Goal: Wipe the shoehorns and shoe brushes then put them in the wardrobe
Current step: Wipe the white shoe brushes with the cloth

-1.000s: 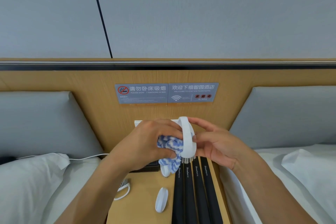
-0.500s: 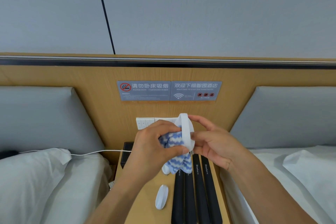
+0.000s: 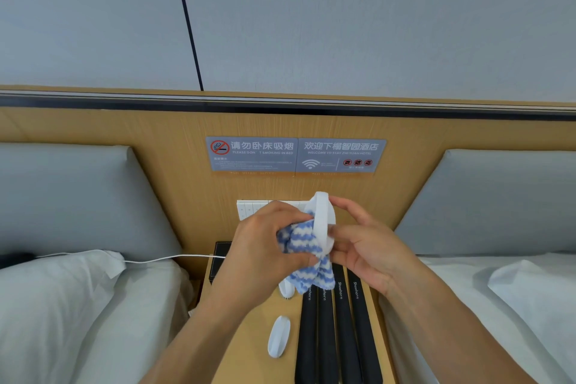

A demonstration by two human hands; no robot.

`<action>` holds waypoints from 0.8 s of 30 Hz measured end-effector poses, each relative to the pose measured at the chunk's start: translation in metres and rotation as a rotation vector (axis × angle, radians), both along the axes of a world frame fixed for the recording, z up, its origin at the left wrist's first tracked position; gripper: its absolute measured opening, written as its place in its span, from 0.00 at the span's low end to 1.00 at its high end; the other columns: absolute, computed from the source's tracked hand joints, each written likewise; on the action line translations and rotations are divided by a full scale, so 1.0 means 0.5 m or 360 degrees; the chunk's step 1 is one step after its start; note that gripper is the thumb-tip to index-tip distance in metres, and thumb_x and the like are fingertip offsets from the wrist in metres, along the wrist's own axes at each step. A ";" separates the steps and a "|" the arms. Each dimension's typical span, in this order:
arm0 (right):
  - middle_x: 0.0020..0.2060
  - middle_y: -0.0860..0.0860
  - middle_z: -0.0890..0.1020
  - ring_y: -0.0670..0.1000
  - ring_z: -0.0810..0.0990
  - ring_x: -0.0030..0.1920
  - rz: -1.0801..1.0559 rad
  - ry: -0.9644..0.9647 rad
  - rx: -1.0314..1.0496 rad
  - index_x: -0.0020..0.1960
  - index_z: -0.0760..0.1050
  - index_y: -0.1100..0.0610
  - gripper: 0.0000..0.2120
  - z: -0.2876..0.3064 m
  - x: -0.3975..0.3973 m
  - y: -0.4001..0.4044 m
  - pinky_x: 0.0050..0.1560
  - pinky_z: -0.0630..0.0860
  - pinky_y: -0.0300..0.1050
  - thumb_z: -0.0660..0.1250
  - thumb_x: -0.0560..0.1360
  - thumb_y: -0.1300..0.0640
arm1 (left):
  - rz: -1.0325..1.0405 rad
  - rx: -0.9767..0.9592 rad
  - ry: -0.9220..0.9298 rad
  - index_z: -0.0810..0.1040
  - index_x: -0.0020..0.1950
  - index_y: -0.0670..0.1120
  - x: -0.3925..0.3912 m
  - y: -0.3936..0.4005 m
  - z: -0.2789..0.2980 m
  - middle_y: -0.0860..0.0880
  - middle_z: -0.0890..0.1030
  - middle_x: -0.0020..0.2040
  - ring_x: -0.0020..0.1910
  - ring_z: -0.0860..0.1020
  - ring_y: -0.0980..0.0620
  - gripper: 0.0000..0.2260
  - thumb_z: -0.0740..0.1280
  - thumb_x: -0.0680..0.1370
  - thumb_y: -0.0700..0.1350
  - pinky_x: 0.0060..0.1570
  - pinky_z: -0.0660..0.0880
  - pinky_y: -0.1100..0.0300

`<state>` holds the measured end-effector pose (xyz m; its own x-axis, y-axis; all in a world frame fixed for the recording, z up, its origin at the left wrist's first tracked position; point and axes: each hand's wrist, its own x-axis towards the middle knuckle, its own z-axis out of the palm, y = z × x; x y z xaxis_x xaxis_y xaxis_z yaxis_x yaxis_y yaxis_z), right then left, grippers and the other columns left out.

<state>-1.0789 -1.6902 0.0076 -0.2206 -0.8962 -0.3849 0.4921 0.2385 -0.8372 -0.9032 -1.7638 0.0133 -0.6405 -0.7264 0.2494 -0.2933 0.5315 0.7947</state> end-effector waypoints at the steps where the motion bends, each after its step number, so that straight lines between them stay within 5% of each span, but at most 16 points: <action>1: 0.52 0.63 0.85 0.62 0.86 0.48 -0.0019 0.0026 -0.0005 0.63 0.75 0.50 0.22 -0.002 0.003 -0.001 0.45 0.84 0.55 0.63 0.77 0.73 | 0.0031 0.0009 0.0029 0.83 0.53 0.55 -0.003 0.001 -0.002 0.63 0.78 0.50 0.50 0.77 0.64 0.21 0.82 0.62 0.46 0.46 0.70 0.76; 6: 0.54 0.62 0.82 0.62 0.85 0.52 -0.0115 0.0382 -0.0081 0.59 0.76 0.46 0.25 -0.009 0.019 -0.003 0.49 0.83 0.59 0.66 0.75 0.74 | 0.0052 0.0132 0.0037 0.84 0.49 0.54 0.000 -0.013 -0.013 0.60 0.79 0.48 0.48 0.78 0.62 0.18 0.82 0.62 0.50 0.43 0.73 0.71; 12: 0.58 0.46 0.80 0.50 0.83 0.56 -0.0083 0.1203 -0.0233 0.58 0.74 0.35 0.31 -0.007 0.010 -0.003 0.53 0.83 0.53 0.73 0.72 0.70 | -0.0007 0.0275 0.0066 0.85 0.45 0.52 0.006 -0.032 -0.013 0.58 0.80 0.46 0.44 0.80 0.57 0.14 0.81 0.62 0.50 0.44 0.78 0.58; 17: 0.61 0.42 0.80 0.44 0.83 0.56 0.0015 0.1495 -0.0273 0.71 0.71 0.44 0.32 0.000 0.000 -0.001 0.56 0.82 0.50 0.74 0.72 0.65 | -0.0050 0.0310 0.0042 0.85 0.46 0.51 0.013 -0.042 -0.008 0.58 0.80 0.47 0.44 0.80 0.57 0.14 0.81 0.63 0.51 0.44 0.79 0.56; 24: 0.60 0.46 0.81 0.45 0.80 0.59 0.0046 0.2161 -0.0392 0.72 0.73 0.51 0.30 0.009 0.001 0.004 0.60 0.78 0.48 0.76 0.72 0.61 | -0.0061 0.0396 0.0072 0.85 0.44 0.50 0.015 -0.041 0.010 0.56 0.82 0.47 0.43 0.81 0.54 0.12 0.80 0.64 0.49 0.45 0.79 0.47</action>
<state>-1.0785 -1.6884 0.0123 -0.2724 -0.9197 0.2827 -0.7391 0.0119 -0.6735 -0.8956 -1.7845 0.0181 -0.6611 -0.7442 0.0951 -0.2375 0.3279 0.9144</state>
